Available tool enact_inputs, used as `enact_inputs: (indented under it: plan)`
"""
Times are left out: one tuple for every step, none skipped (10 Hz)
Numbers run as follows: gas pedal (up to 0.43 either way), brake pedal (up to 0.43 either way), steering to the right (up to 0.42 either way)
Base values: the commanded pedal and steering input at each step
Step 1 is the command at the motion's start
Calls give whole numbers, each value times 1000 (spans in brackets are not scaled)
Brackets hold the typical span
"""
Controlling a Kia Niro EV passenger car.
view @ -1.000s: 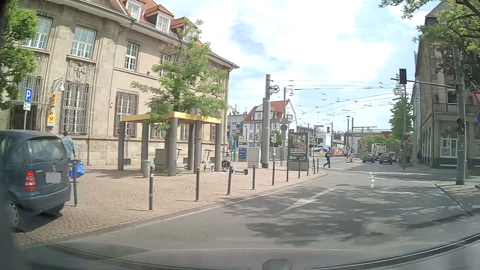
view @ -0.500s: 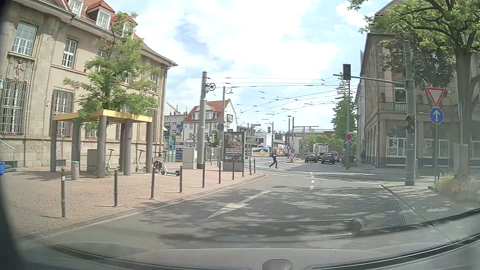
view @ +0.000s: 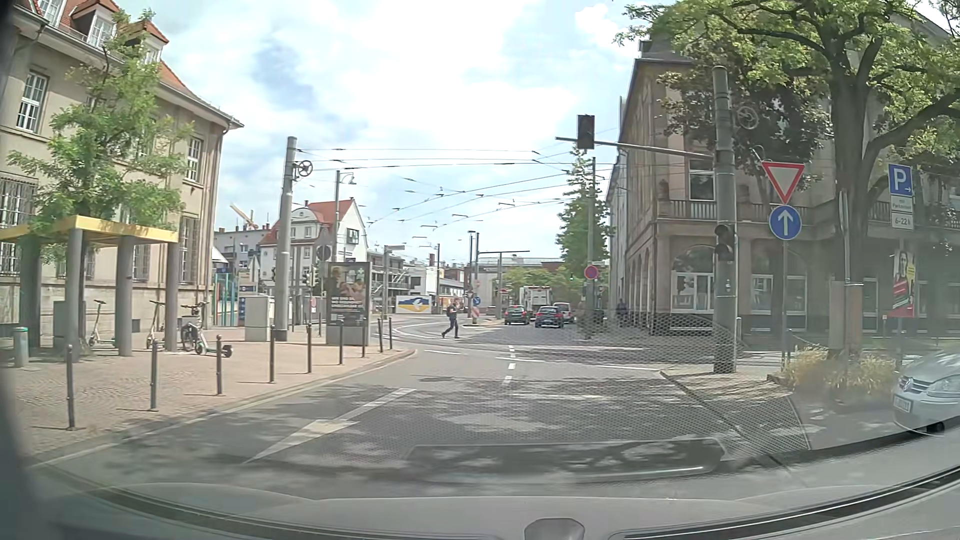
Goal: Follow the waypoints while adhering to traffic rules and regulations
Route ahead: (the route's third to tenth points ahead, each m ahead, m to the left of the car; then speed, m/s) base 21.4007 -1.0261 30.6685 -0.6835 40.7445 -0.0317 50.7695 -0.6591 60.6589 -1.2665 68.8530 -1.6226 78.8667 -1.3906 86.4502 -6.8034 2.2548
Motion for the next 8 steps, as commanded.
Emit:
enact_inputs:
  plan:
    - [67, 37, 490]
    - [79, 30, 435]
    - [79, 37, 352]
    - [79, 30, 270]
    - [79, 30, 220]
    - [79, 37, 162]
    - [79, 30, 123]
    - [79, 37, 83]
